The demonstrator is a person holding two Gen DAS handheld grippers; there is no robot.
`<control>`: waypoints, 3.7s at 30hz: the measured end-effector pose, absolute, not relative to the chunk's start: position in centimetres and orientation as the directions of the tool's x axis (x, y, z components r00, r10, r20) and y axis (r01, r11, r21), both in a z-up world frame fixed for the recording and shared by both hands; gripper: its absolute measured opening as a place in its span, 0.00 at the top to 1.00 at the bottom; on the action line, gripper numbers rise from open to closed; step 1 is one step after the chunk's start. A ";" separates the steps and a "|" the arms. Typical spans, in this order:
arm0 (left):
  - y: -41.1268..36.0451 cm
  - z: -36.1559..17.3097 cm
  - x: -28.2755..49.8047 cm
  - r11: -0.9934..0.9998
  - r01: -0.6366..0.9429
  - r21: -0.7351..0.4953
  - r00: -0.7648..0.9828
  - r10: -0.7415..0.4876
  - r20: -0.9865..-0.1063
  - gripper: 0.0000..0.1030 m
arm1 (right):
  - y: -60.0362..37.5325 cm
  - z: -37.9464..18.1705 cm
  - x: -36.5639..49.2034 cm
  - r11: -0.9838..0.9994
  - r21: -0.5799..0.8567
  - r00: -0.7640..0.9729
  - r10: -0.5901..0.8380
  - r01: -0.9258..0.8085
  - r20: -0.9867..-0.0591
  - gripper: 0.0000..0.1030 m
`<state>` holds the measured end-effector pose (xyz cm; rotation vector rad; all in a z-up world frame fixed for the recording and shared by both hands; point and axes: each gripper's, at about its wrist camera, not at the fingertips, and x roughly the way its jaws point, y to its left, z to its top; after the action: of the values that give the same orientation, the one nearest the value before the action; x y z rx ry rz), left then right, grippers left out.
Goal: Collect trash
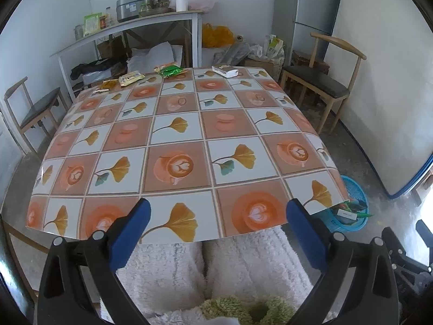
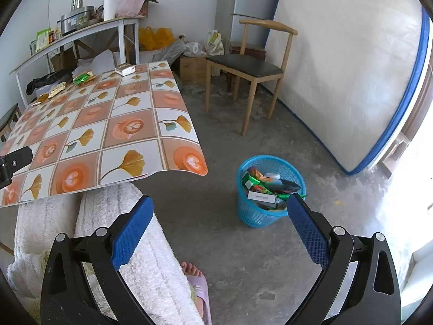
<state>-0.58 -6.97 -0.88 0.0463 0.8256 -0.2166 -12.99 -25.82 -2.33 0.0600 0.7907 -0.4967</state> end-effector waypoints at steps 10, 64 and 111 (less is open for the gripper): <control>-9.3 -1.1 -1.0 0.965 0.260 -0.039 0.637 -0.201 -0.744 0.05 | -26.9 -2.4 -13.3 0.872 -0.135 0.589 -0.424 0.470 -0.688 0.08; -9.7 -0.8 -1.2 0.962 0.271 -0.030 0.643 -0.204 -0.738 0.05 | -28.1 -2.2 -13.4 0.869 -0.148 0.585 -0.435 0.473 -0.685 0.08; -9.4 -0.7 -1.3 0.963 0.267 -0.032 0.644 -0.203 -0.737 0.05 | -27.7 -1.9 -13.2 0.868 -0.147 0.588 -0.436 0.474 -0.682 0.08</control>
<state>-1.34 -9.39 -0.71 0.0825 0.8288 -0.2675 -13.16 -27.72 -1.88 0.0520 0.7795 -0.5304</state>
